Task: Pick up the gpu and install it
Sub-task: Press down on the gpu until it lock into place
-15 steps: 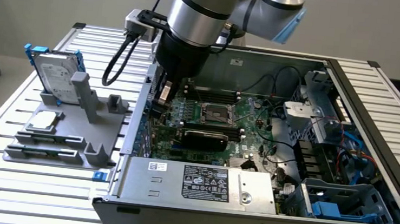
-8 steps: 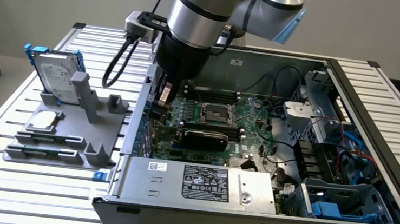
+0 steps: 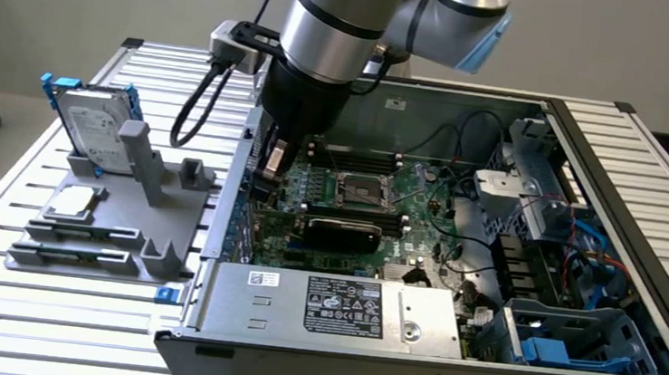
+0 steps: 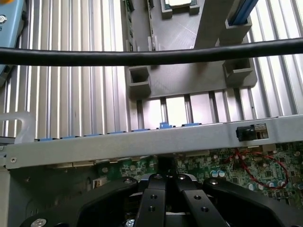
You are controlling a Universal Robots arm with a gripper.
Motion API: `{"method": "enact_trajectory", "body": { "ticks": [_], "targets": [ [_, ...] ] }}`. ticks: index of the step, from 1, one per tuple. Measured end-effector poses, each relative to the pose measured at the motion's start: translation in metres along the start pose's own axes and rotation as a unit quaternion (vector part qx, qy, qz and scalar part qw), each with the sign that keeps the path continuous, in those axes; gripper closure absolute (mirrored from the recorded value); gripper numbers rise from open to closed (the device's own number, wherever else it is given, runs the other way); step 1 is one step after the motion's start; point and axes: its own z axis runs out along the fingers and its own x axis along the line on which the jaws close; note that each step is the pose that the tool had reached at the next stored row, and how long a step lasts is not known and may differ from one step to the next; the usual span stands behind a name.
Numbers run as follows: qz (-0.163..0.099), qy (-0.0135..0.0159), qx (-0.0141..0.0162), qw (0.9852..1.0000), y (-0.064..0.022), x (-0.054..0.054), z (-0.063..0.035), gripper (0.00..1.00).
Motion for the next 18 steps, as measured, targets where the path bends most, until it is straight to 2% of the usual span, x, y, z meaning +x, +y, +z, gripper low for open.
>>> {"method": "enact_trajectory", "body": {
  "ticks": [10, 14, 18],
  "targets": [
    [0.028, -0.0081, -0.0043, 0.9996, -0.0001, 0.0, -0.0004, 0.89],
    [0.037, -0.0096, -0.0051, 0.9992, -0.0003, -0.0001, -0.0004, 0.89],
    [0.046, -0.0097, -0.0056, 0.9989, -0.0005, 0.0, 0.0001, 0.89]
  ]
}}
